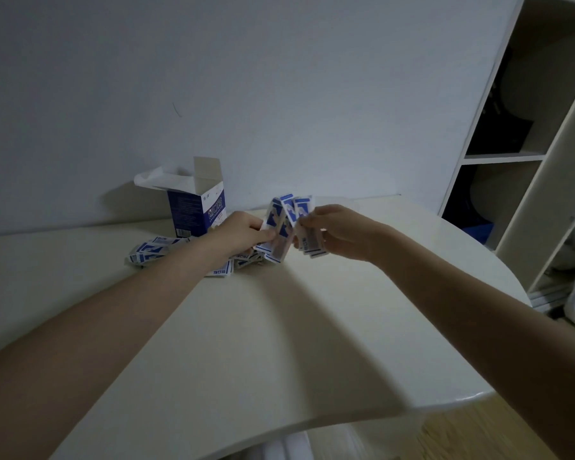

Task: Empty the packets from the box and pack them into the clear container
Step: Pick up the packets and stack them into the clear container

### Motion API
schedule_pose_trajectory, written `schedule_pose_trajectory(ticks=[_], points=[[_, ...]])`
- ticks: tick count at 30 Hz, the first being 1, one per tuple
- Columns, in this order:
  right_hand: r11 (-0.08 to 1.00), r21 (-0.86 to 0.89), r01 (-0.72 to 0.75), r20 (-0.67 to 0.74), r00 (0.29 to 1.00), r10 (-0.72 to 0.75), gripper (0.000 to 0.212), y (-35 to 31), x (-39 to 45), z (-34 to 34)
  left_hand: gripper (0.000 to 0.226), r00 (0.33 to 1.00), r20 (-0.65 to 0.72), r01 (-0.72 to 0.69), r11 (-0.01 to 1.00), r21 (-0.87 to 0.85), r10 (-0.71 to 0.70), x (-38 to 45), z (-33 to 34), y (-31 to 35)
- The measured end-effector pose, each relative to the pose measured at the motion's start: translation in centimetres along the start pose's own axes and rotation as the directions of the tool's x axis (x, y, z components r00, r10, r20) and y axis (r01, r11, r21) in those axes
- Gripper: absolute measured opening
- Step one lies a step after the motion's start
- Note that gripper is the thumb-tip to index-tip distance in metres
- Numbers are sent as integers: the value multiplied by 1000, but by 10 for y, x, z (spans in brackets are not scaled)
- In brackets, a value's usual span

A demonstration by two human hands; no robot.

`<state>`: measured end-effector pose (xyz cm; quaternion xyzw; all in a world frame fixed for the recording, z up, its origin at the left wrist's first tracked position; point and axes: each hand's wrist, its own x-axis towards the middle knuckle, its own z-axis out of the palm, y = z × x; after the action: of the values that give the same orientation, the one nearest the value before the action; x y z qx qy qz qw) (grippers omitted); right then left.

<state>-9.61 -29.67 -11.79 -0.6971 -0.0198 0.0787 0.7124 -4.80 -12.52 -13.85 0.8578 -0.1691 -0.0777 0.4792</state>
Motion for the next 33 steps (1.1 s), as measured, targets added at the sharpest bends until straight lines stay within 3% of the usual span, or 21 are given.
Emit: schedule_pose_trajectory(ticks=[2,4,6,8,11,15,17,19,21,24,26,29,31,33], points=[[1000,-4,8,-40,999,-8,16,4,4,15,18,1000,-20,7,1000,-22,-8,-1,5,2],[987,-156,36,-170,983,-63,12,8,11,23,20,1000,-24,2,1000,-9,-2,-2,9,5],[948,-314,48,-325,933,-155,9,7,18,23,21,1000,-19,-3,1000,-26,3,-3,9,6],[940,-331,79,-421,880,-222,15,2,20,17,20,999,-37,9,997,-82,-12,-2,5,2],[950,-282,133,-371,898,-236,25,-8,15,9,17,991,-109,52,980,-190,-74,1,-1,-7],[981,-166,96,-147,982,-121,7,-6,9,18,12,995,-2,86,906,-414,-96,0,10,-5],[988,-154,9,-77,997,-21,7,3,13,24,13,996,52,87,907,-412,-71,-2,18,-1],[957,-289,6,-148,988,-51,9,9,19,26,14,993,110,74,948,-311,-42,-4,20,-1],[848,-529,44,-229,954,-193,20,9,21,23,7,989,143,65,988,-140,-45,-7,17,-2],[519,-851,78,-110,941,-321,27,3,16,16,2,995,76,73,996,-52,-69,-8,8,-6],[344,-933,104,-4,954,-299,28,4,12,13,7,998,33,60,998,14,-60,-7,7,-8],[146,-978,150,124,977,-172,12,13,5,12,16,999,46,-15,960,279,2,-5,13,-13],[78,-987,137,131,988,-82,10,19,2,12,10,994,108,-63,902,428,18,-7,18,-15],[105,-987,124,120,992,-41,19,20,1,6,21,989,145,-96,881,464,32,-10,22,-17]])
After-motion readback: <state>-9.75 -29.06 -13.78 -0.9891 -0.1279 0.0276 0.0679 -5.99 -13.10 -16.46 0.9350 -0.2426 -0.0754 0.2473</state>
